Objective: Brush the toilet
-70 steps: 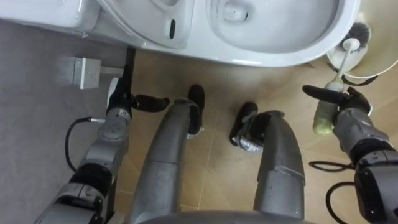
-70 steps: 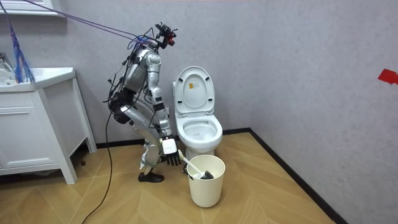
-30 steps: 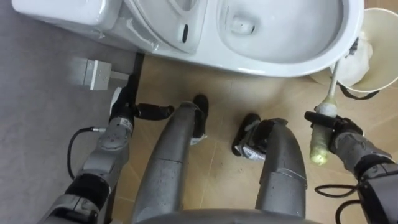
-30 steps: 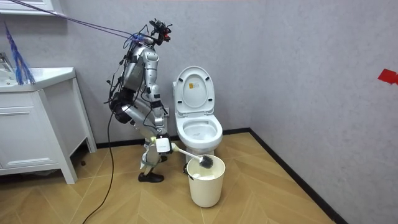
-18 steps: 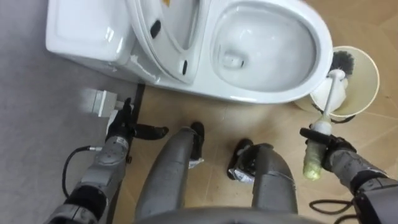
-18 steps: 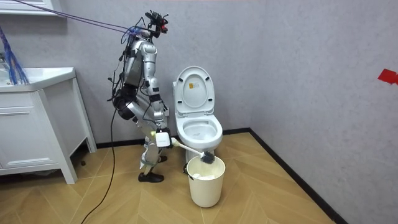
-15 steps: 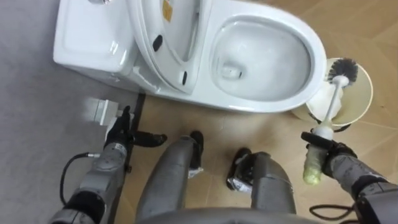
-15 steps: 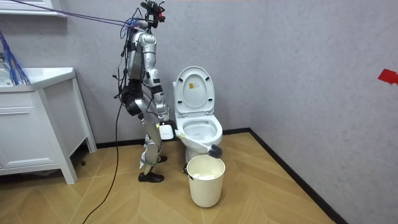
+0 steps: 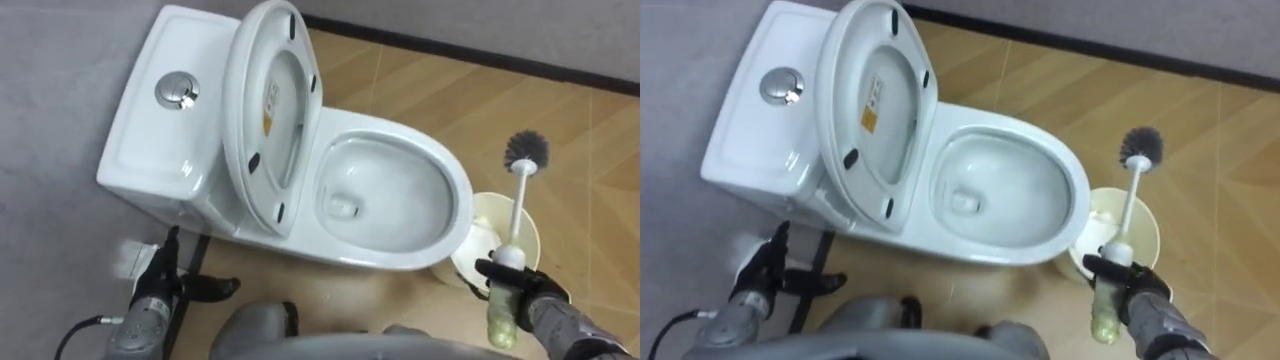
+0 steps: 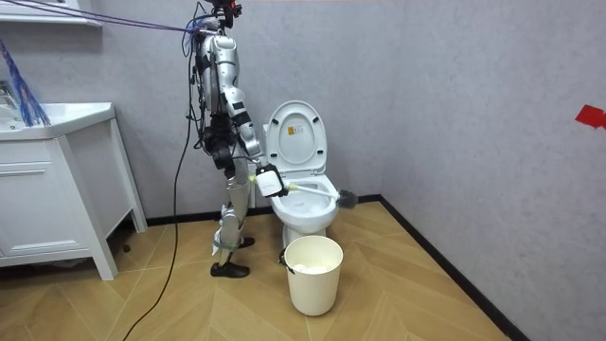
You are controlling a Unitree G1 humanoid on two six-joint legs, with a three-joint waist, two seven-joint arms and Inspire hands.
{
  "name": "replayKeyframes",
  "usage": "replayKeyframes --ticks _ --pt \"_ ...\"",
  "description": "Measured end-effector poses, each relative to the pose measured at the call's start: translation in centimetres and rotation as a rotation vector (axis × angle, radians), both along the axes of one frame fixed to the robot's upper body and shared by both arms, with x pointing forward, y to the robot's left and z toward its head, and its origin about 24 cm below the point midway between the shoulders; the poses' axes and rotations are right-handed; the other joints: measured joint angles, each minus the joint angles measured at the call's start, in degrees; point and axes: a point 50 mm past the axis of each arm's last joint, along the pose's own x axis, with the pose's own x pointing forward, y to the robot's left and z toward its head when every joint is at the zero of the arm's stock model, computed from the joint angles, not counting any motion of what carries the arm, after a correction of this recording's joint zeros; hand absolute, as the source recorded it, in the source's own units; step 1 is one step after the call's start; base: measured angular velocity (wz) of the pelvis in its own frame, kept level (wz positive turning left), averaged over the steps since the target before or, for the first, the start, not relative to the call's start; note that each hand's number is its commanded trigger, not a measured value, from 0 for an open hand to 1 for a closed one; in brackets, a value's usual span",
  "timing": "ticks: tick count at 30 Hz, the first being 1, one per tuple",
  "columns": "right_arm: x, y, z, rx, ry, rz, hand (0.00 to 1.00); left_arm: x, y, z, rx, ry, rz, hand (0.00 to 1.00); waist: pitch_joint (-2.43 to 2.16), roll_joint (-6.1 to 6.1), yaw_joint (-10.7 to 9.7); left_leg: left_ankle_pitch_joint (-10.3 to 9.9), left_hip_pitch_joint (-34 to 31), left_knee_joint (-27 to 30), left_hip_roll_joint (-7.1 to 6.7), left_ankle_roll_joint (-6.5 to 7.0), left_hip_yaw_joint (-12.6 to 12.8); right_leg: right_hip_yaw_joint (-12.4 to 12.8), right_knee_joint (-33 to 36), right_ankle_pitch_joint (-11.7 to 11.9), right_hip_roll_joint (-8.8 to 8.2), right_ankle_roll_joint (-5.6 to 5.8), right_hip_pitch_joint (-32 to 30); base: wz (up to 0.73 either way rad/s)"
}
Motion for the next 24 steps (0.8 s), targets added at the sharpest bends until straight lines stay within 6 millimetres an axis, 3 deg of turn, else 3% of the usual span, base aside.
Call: replayKeyframes --ticks 5,10,15,20,24 --pt "0.5 0.1 0.3 -0.104 0.029 0.202 1.00 -0.3 0.2 1.0 0.100 -0.019 -0.092 0.00 0.22 0.37 0.3 -0.8 2.1 0.0 0.20 -0.42 -0.7 -1.0 -0.8 0.0 0.56 0.01 2.6 0.07" --pt "0.3 0.0 0.4 -0.220 0.081 0.383 1.00 0.2 0.6 3.0 0.258 -0.090 -0.178 0.00 0.60 1.21 2.5 -1.1 2.2 0.5 0.35 -0.64 -1.9 -1.6 -1.6 -0.2 0.89 -0.17 3.5 0.09" --pt "0.4 0.3 0.5 -0.397 0.152 0.714 1.00 1.2 0.6 5.6 0.464 -0.217 -0.283 0.00 0.13 2.14 5.5 -1.0 2.3 0.5 -0.03 -0.72 -3.0 -3.0 -1.4 -0.3 0.64 -0.23 4.0 0.10" --pt "0.6 1.4 0.2 -0.505 0.197 0.996 1.00 2.9 0.0 7.7 0.565 -0.368 -0.333 0.00 0.18 2.28 7.9 -1.0 1.5 1.5 -0.14 -0.88 -4.4 -4.4 -1.7 -0.3 0.69 -0.26 4.6 0.18" --pt "1.0 2.2 0.1 -0.564 0.205 1.144 1.00 4.5 -0.8 9.5 0.579 -0.520 -0.330 0.00 0.31 2.37 8.0 -1.0 0.7 2.0 -0.32 -0.94 -5.4 -5.7 -2.2 -0.5 0.73 -0.40 4.5 0.14"
